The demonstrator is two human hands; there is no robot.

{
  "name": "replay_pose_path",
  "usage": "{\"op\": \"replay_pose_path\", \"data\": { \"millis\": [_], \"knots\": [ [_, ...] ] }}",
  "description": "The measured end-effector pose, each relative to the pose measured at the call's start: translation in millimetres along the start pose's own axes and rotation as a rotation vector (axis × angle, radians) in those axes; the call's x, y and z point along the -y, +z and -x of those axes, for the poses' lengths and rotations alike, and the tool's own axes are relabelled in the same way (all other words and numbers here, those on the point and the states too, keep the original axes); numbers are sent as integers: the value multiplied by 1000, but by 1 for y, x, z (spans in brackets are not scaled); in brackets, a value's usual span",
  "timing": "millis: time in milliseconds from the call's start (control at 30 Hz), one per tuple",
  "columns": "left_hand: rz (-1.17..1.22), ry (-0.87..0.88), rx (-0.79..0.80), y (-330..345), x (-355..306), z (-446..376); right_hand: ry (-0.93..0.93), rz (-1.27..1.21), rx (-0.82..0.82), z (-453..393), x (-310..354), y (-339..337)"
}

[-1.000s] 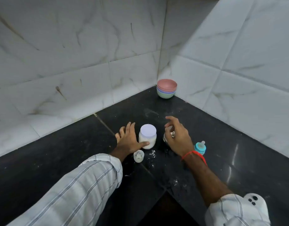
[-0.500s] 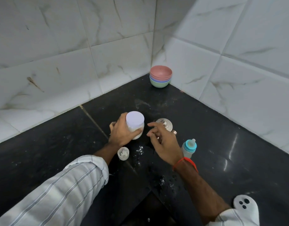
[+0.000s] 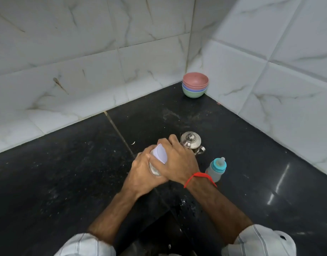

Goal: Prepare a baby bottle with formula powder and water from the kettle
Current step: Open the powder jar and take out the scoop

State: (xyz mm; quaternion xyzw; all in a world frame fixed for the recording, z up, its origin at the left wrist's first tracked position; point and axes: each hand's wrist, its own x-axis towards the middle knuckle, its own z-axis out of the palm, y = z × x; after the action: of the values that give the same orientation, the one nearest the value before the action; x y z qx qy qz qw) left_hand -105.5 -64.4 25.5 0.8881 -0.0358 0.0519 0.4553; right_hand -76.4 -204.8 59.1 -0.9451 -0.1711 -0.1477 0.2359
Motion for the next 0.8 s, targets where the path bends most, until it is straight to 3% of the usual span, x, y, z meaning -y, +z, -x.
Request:
{"op": "replay_pose_path", "data": {
  "millis": [133, 367, 433, 600, 700, 800],
  "knots": [
    [-6, -58, 12, 0, 1, 24, -189, -61, -165, 18, -7, 5],
    [27, -67, 70, -1, -10, 43, -247, -161, -78, 34, -9, -2],
    [45, -67, 45, -6, -15, 45, -178, -147, -71, 31, -2, -10],
    [102, -49, 71, -17, -22, 47, 207, -199, 11, 21, 21, -24],
    [30, -37, 105, -27, -31, 40, 237, -160, -13, 25, 28, -26],
    [-32, -28, 191, -41, -31, 32, 149, -137, -120, 28, 33, -23]
  ]
}}
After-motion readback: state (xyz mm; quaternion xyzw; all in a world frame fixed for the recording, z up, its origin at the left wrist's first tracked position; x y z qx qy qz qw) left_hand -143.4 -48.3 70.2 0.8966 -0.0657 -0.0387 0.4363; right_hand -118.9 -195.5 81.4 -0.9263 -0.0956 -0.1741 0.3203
